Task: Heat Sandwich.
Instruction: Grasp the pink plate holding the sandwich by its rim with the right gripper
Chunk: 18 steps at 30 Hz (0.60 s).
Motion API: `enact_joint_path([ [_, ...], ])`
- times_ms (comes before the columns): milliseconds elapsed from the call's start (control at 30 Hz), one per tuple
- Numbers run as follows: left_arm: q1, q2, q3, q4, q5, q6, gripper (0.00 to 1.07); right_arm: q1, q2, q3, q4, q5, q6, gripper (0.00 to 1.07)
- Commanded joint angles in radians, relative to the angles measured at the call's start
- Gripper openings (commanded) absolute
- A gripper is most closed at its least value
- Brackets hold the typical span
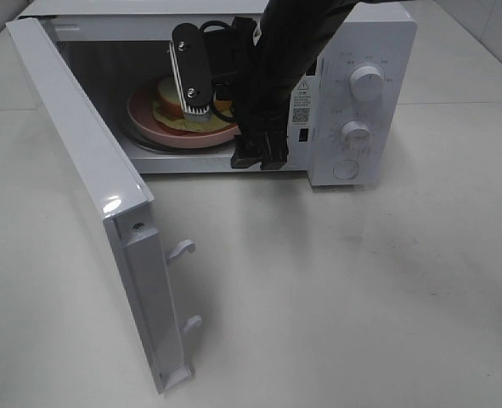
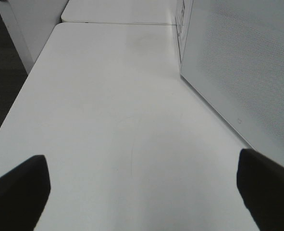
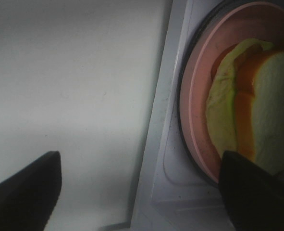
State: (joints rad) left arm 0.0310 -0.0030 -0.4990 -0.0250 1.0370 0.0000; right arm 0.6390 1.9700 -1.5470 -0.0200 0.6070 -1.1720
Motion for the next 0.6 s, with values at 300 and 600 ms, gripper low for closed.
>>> enact_joint_path([
  [300, 0.004, -0.023, 0.005, -0.003, -0.01, 0.0, 1.01, 0.026, 0.115, -0.107, 0.001, -0.032, -0.004, 0.82],
  [600, 0.004, -0.023, 0.005, -0.003, -0.01, 0.0, 1.01, 0.028, 0.19, -0.183, 0.001, -0.02, 0.001, 0.8],
])
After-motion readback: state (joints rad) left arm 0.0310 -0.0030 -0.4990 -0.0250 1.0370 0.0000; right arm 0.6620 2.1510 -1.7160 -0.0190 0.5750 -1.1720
